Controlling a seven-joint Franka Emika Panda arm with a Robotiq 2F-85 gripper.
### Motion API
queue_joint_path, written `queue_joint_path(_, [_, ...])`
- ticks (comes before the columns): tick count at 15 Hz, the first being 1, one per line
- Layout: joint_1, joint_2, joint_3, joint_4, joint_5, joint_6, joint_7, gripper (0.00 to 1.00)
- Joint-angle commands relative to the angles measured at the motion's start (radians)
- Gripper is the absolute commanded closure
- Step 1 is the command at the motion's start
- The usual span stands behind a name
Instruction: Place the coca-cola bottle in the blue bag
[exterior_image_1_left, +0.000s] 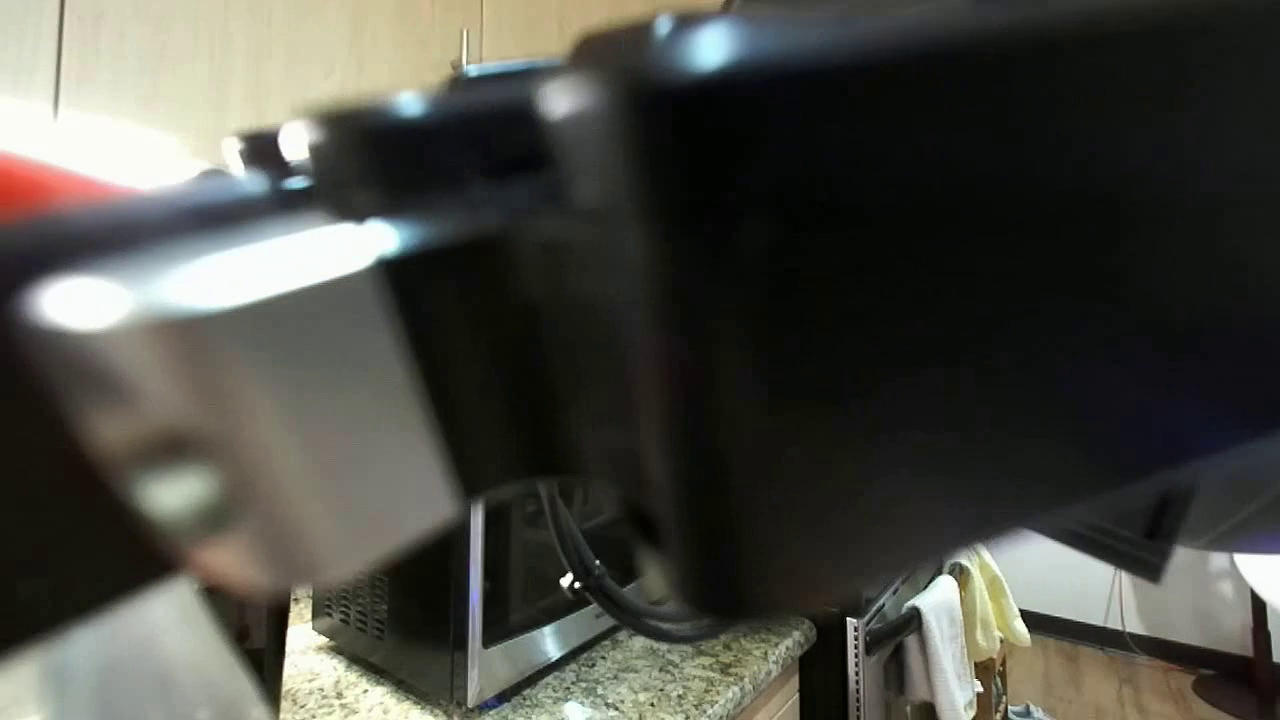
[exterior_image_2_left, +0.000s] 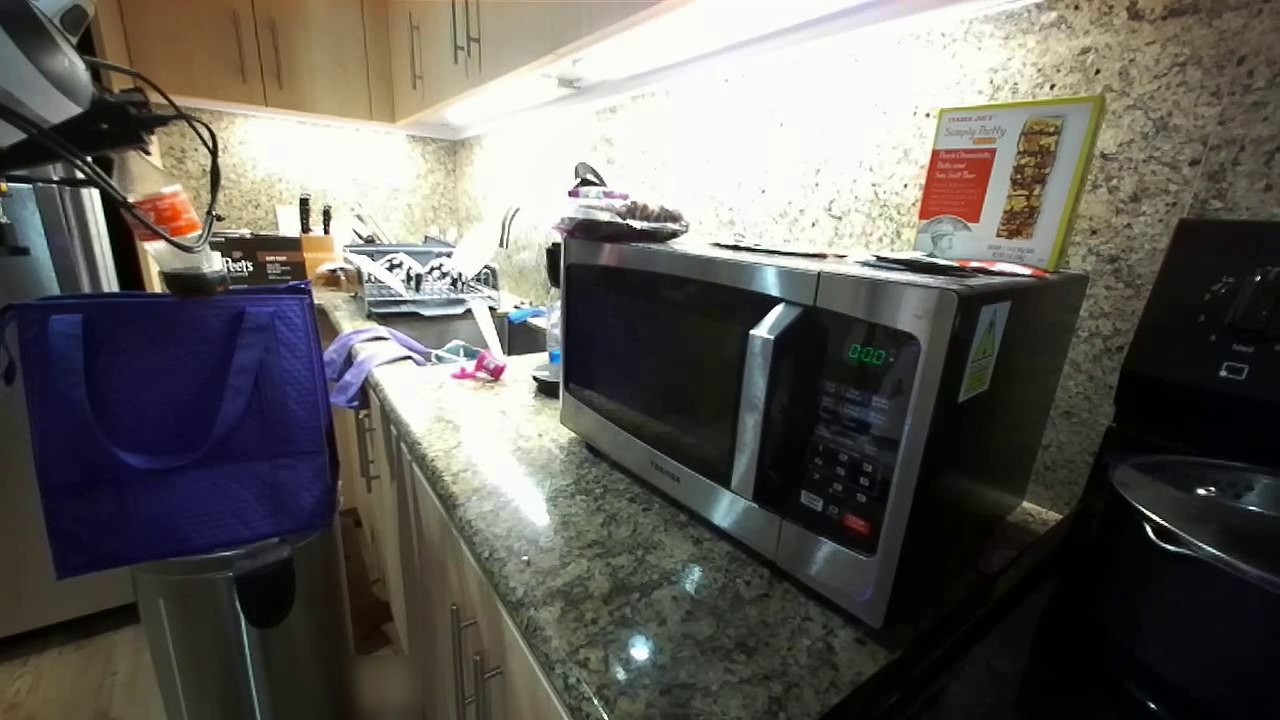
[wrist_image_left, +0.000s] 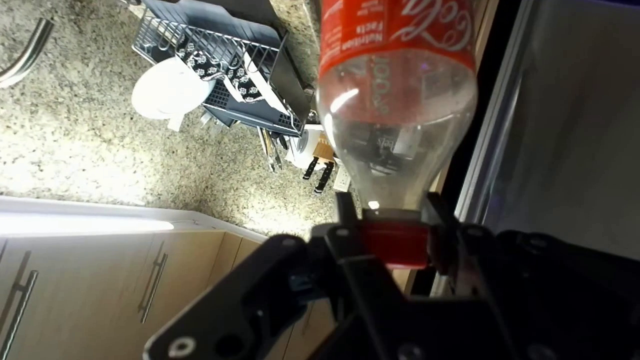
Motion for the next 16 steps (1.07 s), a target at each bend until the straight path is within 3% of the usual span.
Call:
queue_joint_path(1, [0.245, -0.108, -0.212, -0.039, -0.111, 0.000, 0.098, 0.85])
queue_joint_path(4, [0.482, -0.210, -0.457, -0.050, -0.162, 0.000, 0.115, 0.85])
queue_joint_path(10, [0.775, -0.394, -0.832, -0.010, -0.303, 0.001, 0.027, 0.85])
queue_joint_path(14, [0.965, -0.565, -1.037, 0.070, -0.416, -0.043, -0.018, 0.85])
queue_joint_path(16, [1.033, -0.653, -1.088, 0.118, -0.470, -0.056, -0.033, 0.85])
